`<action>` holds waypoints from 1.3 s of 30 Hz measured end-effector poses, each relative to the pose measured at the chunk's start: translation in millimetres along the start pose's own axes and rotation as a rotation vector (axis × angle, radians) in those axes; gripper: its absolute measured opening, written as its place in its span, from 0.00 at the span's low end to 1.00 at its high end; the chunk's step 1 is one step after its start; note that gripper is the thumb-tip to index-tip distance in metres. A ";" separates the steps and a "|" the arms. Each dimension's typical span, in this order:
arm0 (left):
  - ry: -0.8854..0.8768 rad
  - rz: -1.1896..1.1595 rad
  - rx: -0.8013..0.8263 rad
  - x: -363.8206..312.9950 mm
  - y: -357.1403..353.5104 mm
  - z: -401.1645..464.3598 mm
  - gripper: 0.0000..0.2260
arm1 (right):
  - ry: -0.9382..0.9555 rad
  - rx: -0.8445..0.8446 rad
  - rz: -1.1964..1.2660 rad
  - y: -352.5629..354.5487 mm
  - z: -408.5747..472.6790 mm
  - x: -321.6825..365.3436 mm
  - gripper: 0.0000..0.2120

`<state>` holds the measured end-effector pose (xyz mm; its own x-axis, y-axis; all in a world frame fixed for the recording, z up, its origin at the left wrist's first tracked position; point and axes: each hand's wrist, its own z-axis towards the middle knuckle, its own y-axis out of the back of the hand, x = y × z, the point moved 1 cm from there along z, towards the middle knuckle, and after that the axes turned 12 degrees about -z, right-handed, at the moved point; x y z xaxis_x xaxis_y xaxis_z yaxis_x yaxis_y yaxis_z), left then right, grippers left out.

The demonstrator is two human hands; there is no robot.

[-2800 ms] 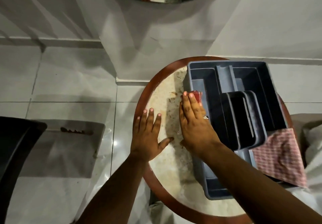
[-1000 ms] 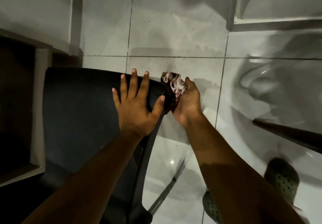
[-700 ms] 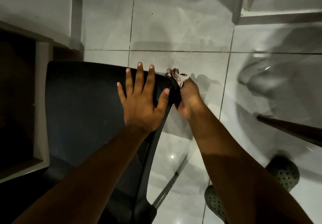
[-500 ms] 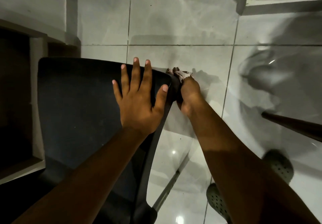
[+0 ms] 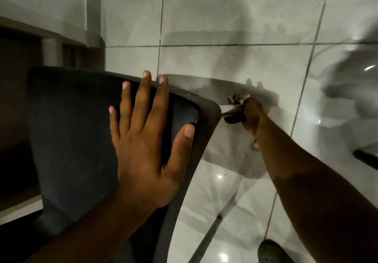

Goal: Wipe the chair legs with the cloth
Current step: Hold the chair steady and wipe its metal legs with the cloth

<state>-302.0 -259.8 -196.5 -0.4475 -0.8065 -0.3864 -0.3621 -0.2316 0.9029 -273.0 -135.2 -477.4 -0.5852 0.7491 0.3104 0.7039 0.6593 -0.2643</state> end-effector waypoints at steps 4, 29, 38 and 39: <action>-0.016 -0.031 -0.023 1.3 -3.1 0.8 0.31 | 0.036 0.040 -0.096 13.5 17.2 -5.4 0.13; 0.020 -0.041 -0.005 -3.3 2.6 -0.2 0.30 | 0.147 0.050 0.374 -29.3 -56.3 3.2 0.06; -0.020 -0.084 -0.012 0.0 -0.3 -1.0 0.29 | 0.005 -0.055 -0.012 11.7 31.6 -16.8 0.16; -0.015 -0.076 -0.010 -0.4 -0.5 -1.3 0.29 | -0.002 -0.058 -0.037 11.6 29.7 -15.7 0.19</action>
<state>-300.6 -260.1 -196.6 -0.4317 -0.7781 -0.4562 -0.3872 -0.2970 0.8729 -267.6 -137.4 -512.5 -0.6122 0.7242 0.3174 0.7035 0.6821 -0.1995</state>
